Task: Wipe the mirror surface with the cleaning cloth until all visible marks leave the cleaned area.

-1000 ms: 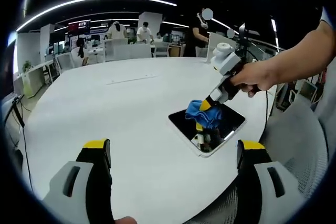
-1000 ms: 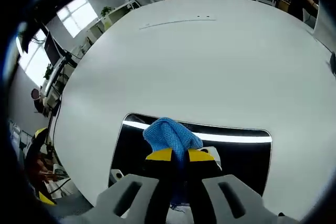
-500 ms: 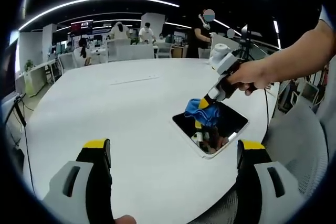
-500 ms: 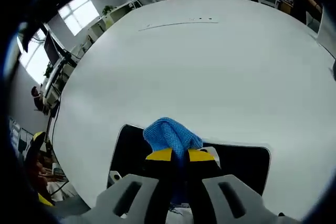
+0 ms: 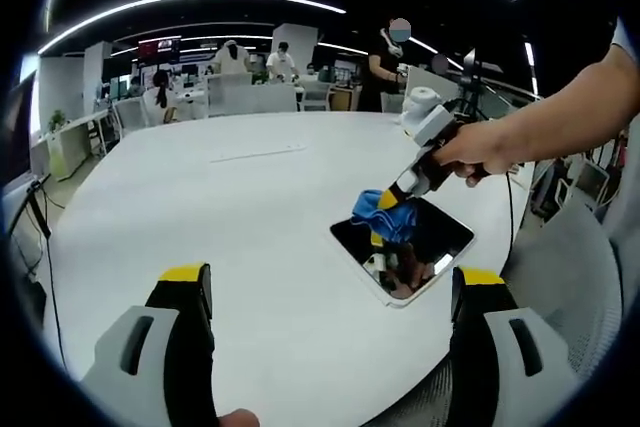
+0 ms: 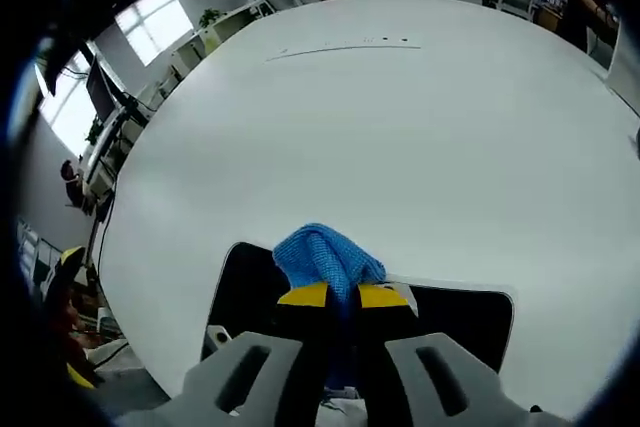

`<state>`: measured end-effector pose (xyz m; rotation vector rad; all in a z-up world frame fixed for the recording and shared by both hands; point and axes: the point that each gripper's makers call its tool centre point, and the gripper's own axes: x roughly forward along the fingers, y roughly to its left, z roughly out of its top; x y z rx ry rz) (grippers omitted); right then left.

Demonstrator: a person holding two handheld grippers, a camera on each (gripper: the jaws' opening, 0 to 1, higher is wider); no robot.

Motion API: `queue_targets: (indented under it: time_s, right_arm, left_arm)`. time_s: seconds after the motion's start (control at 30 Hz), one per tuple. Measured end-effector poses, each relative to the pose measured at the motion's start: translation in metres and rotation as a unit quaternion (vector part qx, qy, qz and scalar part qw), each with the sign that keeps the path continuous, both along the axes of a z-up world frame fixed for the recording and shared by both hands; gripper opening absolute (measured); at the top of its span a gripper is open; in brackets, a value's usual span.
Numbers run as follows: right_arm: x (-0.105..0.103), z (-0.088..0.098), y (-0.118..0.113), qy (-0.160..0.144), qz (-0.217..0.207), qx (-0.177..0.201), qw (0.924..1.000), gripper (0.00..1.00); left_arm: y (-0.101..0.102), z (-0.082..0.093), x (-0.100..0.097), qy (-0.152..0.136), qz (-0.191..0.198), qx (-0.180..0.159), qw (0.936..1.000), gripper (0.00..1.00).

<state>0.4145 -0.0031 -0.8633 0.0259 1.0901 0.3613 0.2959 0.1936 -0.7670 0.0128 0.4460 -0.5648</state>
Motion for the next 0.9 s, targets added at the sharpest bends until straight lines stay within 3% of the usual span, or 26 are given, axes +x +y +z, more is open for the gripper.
queue_targets:
  time_s: [0.9]
  right_arm:
    - [0.007,-0.006,-0.043,-0.001,-0.026,-0.008,0.9996,0.03]
  left_arm:
    - [-0.002,0.002,0.002,0.0,0.015,-0.016,0.9998,0.99]
